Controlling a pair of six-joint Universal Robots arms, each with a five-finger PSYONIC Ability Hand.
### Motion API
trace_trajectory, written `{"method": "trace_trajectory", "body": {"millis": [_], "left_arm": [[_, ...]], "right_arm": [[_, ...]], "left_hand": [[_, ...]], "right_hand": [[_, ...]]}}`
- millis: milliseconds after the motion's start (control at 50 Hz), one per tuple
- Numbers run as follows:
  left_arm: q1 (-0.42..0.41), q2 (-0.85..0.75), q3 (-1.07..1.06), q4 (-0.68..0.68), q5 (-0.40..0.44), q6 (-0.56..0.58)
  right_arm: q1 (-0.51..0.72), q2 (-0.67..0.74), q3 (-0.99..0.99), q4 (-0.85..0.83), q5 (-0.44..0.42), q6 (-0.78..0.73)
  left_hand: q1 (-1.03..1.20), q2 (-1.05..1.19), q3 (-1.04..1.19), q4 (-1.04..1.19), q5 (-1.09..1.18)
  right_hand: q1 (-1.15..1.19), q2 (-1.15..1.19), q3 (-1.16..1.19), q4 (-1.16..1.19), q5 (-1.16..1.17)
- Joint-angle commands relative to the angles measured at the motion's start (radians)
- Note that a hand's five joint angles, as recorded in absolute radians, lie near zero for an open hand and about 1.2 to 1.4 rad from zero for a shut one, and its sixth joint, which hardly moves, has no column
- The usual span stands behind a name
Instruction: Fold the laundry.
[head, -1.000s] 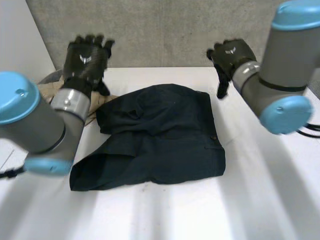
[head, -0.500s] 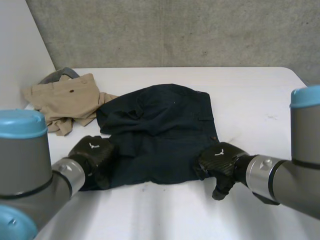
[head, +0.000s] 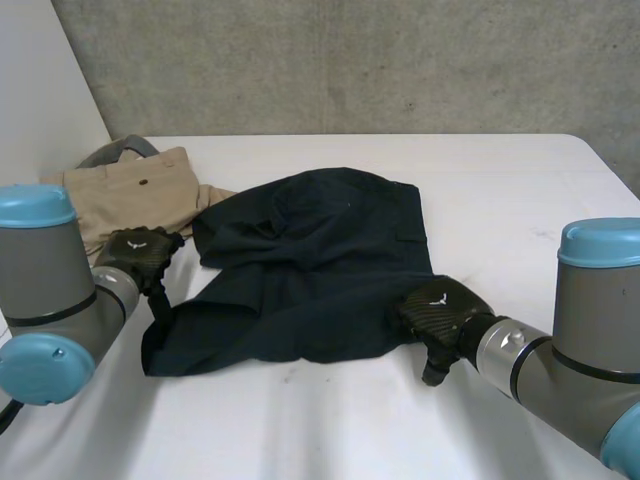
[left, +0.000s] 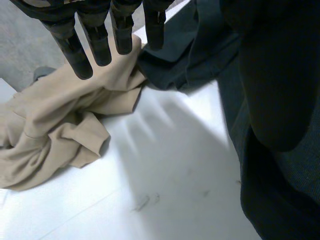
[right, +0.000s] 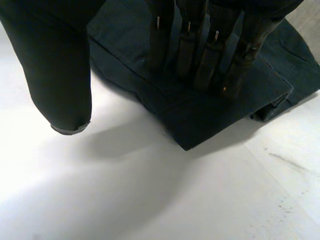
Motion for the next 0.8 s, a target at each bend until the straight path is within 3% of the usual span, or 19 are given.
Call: {"method": "trace_trajectory", "body": {"millis": [20,200,300,420,540,800], "left_arm": [[-0.027,0.142,-0.081,-0.004,0.021,-0.002],[-0.099,0.325,-0.206,-0.007,0.124,0.003],[-0.117,0.362,-0.258,-0.054,0.155,0.007],[-0.155,0.354,-0.290,-0.106,0.163,0.007],[-0.148,0.314,-0.305,-0.100,0.159,0.012],[-0.120,0.207,-0.273,0.025,0.120,0.018]], "right_arm": [[0.001,0.027,0.003,-0.072,0.042,-0.010],[0.002,0.073,-0.020,-0.170,0.080,-0.018],[0.004,0.118,-0.075,-0.185,0.083,-0.018],[0.013,0.168,-0.131,-0.187,0.088,-0.015],[0.039,0.224,-0.190,-0.187,0.146,-0.015],[0.062,0.271,-0.254,-0.187,0.172,-0.010]], "left_hand": [[0.015,0.012,0.006,0.014,0.006],[0.115,0.112,0.106,0.114,0.106],[0.296,0.294,0.287,0.296,0.288],[0.353,0.350,0.343,0.352,0.344],[0.303,0.301,0.294,0.303,0.294],[0.262,0.259,0.252,0.261,0.253]], "right_hand": [[-0.025,-0.095,-0.089,-0.087,-0.091],[-0.014,-0.083,-0.078,-0.075,-0.080],[0.001,-0.068,-0.063,-0.060,-0.065],[0.042,-0.027,-0.022,-0.019,-0.024],[0.077,0.008,0.013,0.016,0.011],[0.151,0.081,0.087,0.089,0.085]]}}
